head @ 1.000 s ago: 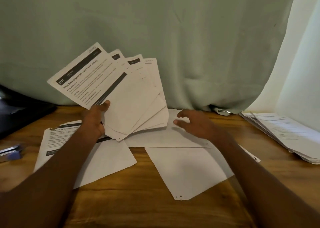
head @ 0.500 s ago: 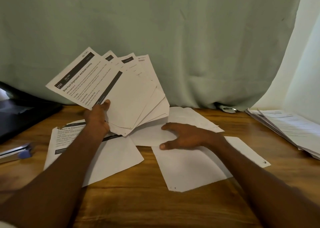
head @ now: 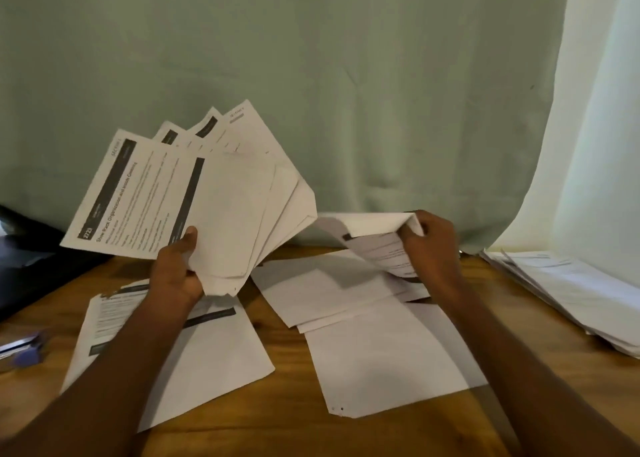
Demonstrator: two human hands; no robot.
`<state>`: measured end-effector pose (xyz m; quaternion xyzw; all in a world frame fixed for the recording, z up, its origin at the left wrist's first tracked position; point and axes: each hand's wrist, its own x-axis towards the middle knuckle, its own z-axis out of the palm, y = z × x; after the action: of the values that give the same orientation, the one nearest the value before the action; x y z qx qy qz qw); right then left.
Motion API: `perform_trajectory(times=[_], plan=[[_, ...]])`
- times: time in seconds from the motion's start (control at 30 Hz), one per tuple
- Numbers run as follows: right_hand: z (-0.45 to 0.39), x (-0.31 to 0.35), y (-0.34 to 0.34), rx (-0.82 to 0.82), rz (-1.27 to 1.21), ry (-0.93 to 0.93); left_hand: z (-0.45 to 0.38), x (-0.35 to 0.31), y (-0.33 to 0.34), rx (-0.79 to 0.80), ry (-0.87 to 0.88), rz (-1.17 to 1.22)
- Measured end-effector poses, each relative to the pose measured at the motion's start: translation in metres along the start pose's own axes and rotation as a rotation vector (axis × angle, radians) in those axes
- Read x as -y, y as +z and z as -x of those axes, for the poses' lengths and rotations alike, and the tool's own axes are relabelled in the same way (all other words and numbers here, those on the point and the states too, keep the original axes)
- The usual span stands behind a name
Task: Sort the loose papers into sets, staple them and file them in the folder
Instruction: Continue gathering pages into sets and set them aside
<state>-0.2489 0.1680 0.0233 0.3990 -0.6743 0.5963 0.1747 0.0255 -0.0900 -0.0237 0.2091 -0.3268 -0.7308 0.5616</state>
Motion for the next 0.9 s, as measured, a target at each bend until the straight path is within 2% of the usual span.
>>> perform_trajectory(times=[0.07,0.17,0.33,0.53,0.63,0.8,0.9], plan=[[-0.005,0.000,-0.006,-0.121,-0.190,0.168,0.001,0.002,0.000,0.038,-0.007,0.023],[-0.013,-0.001,-0.012,-0.208,-0.420,0.437,0.002,0.005,0.001,0.105,-0.020,0.022],[-0.016,-0.005,-0.019,-0.081,-0.670,0.729,0.010,0.007,0.007,0.178,-0.064,0.000],[-0.009,-0.006,-0.010,0.101,-0.935,0.752,0.017,0.007,0.012,0.161,-0.095,0.014],[-0.005,-0.005,-0.007,0.099,-1.036,0.745,0.017,0.005,0.012,0.140,-0.075,0.033],[0.000,-0.005,-0.001,0.079,-1.229,0.717,0.009,-0.006,0.002,0.019,0.021,0.043],[0.001,-0.007,0.001,0.060,-1.322,0.711,0.006,-0.008,-0.001,0.025,0.020,0.055]])
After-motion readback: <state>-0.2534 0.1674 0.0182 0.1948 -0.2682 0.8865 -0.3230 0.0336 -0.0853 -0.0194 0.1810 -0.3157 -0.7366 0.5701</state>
